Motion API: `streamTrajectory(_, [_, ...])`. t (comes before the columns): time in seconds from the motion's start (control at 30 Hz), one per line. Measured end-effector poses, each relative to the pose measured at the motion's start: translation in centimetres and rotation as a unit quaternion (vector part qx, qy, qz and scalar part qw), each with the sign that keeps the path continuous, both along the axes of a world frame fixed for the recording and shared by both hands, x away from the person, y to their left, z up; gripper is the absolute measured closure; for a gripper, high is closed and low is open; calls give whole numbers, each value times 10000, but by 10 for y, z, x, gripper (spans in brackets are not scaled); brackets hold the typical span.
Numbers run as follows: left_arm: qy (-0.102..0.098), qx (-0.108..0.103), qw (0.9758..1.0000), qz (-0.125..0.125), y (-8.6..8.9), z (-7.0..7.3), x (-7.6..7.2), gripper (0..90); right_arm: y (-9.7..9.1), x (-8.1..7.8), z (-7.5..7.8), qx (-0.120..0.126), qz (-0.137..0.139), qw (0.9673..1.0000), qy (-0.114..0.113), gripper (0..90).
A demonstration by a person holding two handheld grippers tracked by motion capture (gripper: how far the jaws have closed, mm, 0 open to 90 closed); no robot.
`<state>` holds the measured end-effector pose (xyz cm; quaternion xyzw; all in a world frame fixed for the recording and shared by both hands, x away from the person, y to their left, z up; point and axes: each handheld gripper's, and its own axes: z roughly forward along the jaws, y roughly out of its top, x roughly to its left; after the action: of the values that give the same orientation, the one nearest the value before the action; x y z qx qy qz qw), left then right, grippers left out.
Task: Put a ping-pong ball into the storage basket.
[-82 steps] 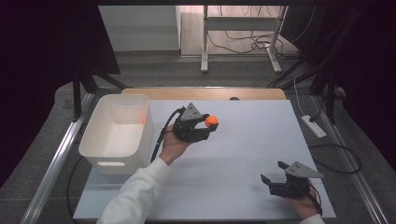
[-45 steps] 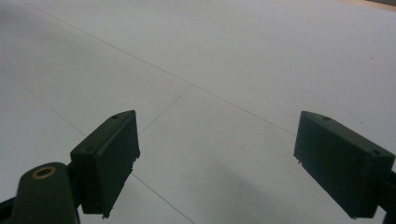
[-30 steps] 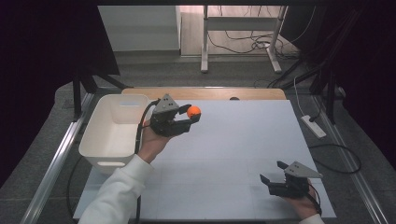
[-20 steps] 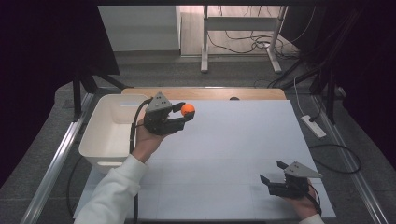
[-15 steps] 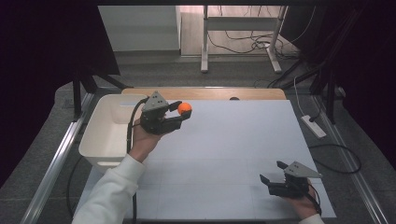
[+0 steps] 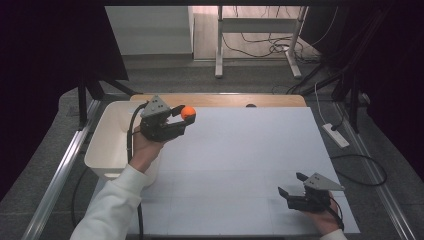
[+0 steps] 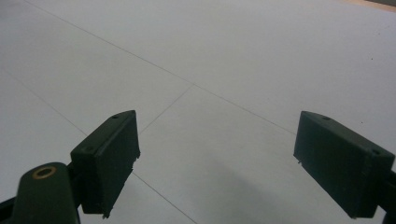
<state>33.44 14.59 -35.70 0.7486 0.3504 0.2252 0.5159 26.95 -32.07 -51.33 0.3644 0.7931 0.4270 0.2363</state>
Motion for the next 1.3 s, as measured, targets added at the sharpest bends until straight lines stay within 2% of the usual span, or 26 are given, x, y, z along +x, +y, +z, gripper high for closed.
streamTrajectory(0.8, [-9, -20, 9989, 462, 32, 2, 3, 504, 1, 0, 0, -12, -16, 10000, -5, 137])
streamTrajectory(1.3, [15, -40, 9963, 855, 56, 4, 6, 504, 1, 1, 0, -4, -2, 10000, -15, 137])
